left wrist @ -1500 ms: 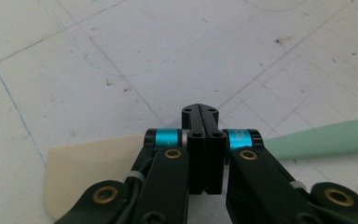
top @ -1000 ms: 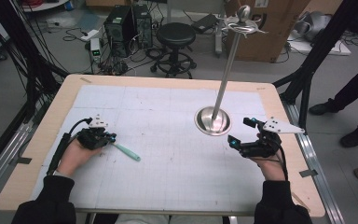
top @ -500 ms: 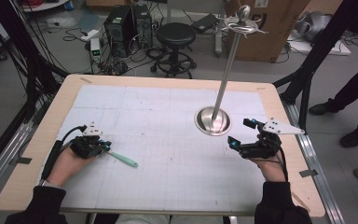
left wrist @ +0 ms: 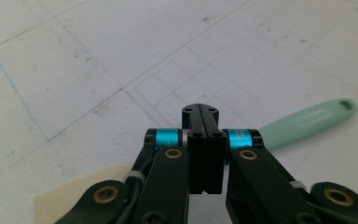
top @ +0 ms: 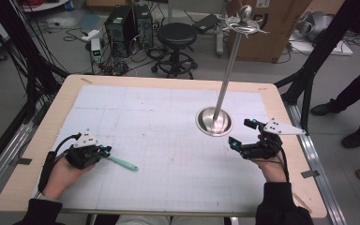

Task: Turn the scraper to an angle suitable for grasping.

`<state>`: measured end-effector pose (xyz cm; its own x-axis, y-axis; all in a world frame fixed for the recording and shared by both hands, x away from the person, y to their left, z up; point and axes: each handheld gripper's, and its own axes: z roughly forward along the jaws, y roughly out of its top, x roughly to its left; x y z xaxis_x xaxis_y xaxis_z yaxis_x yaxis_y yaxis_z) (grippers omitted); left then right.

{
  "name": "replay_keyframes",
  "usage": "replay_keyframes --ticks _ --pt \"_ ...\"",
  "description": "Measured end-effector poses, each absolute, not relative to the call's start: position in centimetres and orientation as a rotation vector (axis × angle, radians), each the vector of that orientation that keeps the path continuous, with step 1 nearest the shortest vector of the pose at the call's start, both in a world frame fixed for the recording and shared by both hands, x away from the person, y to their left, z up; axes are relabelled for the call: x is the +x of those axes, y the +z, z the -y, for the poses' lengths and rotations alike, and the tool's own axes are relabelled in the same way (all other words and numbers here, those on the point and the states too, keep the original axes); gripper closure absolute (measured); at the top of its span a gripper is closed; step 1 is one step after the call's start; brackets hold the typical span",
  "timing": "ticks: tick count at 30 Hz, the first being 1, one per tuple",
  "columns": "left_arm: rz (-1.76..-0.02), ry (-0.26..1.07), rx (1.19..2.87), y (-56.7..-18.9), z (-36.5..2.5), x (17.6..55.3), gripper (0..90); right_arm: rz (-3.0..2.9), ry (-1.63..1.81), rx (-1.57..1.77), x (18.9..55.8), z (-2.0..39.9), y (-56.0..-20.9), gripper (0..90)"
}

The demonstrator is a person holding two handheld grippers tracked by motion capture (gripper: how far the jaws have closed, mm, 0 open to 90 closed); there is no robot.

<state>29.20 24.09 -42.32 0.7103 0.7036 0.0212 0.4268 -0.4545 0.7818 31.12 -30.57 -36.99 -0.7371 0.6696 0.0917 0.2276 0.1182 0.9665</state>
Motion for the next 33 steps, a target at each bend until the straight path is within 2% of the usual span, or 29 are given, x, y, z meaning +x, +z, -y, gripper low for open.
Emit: replay_keyframes --ticks 7,14,33 --pt "-0.771 0.365 2.164 -43.0 -21.9 27.4 90.0 -2.029 1.662 0.870 31.1 30.6 -36.9 0.7" --pt "-0.712 0.296 2.223 -43.9 -20.4 27.2 90.0 -2.032 1.663 0.865 31.0 30.4 -36.8 0.7" --pt "-0.765 0.345 2.204 -44.2 -19.3 30.4 90.0 -2.034 1.658 0.864 31.1 30.4 -36.9 0.7"
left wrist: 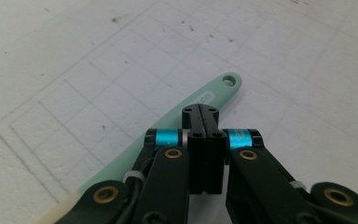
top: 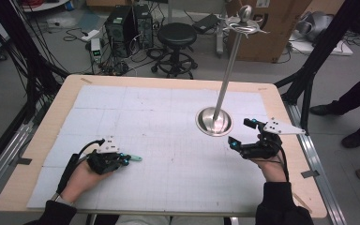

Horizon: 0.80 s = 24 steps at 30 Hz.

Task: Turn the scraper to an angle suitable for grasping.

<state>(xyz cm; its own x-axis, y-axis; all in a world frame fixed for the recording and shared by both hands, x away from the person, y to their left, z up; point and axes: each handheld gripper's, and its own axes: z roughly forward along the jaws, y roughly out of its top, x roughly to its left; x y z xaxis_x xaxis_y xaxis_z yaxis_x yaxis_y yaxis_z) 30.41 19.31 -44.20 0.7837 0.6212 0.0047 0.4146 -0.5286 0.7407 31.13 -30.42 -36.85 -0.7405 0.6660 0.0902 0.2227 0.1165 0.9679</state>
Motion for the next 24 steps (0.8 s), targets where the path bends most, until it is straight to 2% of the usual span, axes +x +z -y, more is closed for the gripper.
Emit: replay_keyframes --ticks 24 --pt "-0.866 0.447 2.152 -44.5 -18.4 34.6 90.0 -2.037 1.662 0.861 31.4 30.2 -36.8 0.7"
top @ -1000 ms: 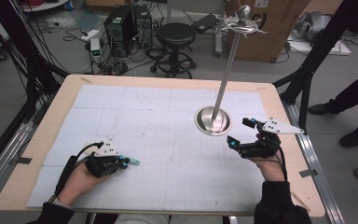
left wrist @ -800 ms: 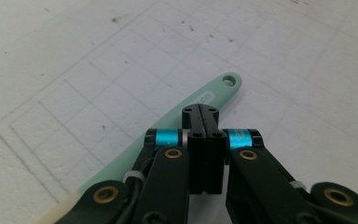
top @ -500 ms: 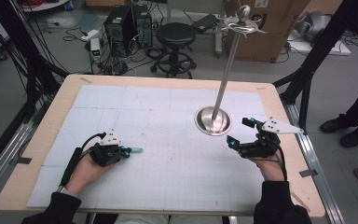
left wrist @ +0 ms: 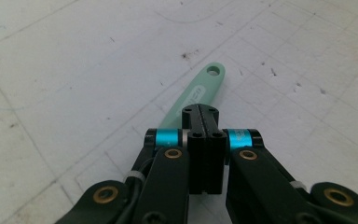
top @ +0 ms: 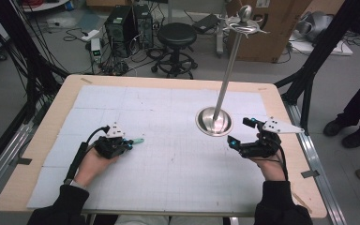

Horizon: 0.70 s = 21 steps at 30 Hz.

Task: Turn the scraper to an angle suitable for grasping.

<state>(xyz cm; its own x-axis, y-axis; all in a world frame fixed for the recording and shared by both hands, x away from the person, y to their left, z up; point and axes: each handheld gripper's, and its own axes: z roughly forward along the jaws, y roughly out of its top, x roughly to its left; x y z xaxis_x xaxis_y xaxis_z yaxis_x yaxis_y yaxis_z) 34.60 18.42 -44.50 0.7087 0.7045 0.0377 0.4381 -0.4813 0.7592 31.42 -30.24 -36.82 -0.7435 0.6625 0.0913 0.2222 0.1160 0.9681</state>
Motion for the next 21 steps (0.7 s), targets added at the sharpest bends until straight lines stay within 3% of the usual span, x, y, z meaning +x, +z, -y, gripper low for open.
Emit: replay_keyframes --ticks 21 --pt "-0.917 0.471 2.072 -45.0 -19.0 36.1 90.0 -2.039 1.662 0.857 31.6 30.1 -36.8 0.7"
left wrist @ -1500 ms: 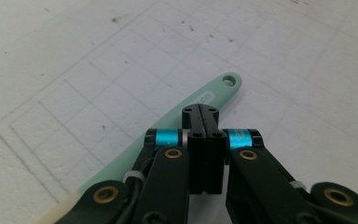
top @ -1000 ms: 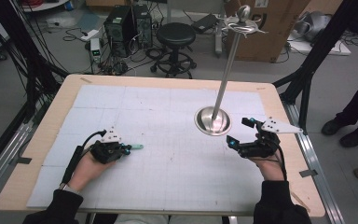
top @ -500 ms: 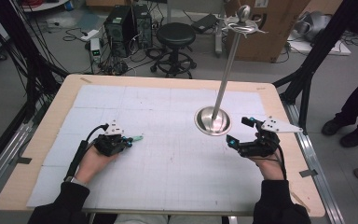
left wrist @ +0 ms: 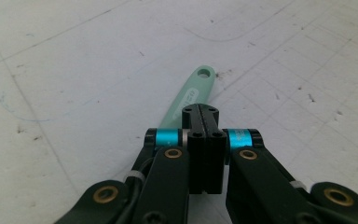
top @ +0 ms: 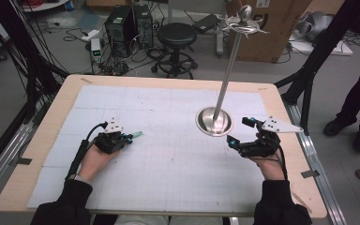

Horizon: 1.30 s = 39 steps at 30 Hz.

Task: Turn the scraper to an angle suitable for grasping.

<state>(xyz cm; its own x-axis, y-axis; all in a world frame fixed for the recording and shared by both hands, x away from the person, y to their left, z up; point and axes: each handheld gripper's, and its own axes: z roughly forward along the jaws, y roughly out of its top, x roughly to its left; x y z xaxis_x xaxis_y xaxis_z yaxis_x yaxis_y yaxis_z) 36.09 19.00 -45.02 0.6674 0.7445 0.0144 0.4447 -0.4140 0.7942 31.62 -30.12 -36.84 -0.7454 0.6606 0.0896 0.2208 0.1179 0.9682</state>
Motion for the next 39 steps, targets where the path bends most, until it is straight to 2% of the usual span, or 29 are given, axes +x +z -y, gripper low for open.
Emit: replay_keyframes --ticks 12,16,26,30,34,35,37,39 --pt "-0.951 0.494 2.072 -44.6 -19.5 36.1 90.0 -2.040 1.670 0.861 31.7 30.2 -36.8 0.7" --pt "-0.959 0.469 2.025 -43.5 -20.5 35.5 90.0 -2.035 1.673 0.863 31.7 30.4 -36.8 0.7" --pt "-0.886 0.471 2.031 -41.1 -23.9 34.1 89.8 -2.042 1.666 0.861 31.7 30.3 -36.9 0.7" --pt "-0.854 0.428 2.006 -40.4 -25.4 33.8 89.6 -2.041 1.665 0.865 31.7 30.2 -36.9 0.7" --pt "-0.794 0.397 1.985 -40.0 -26.3 33.4 83.7 -2.039 1.664 0.867 31.7 30.3 -36.9 0.7" --pt "-0.781 0.390 1.976 -39.9 -26.5 33.3 77.1 -2.037 1.665 0.869 31.7 30.4 -36.8 0.7" --pt "-0.751 0.374 1.967 -39.7 -26.7 33.1 75.0 -2.036 1.664 0.872 31.7 30.4 -36.8 0.7" --pt "-0.730 0.365 1.950 -39.5 -26.7 33.0 67.7 -2.029 1.667 0.875 31.7 30.6 -36.8 0.7"
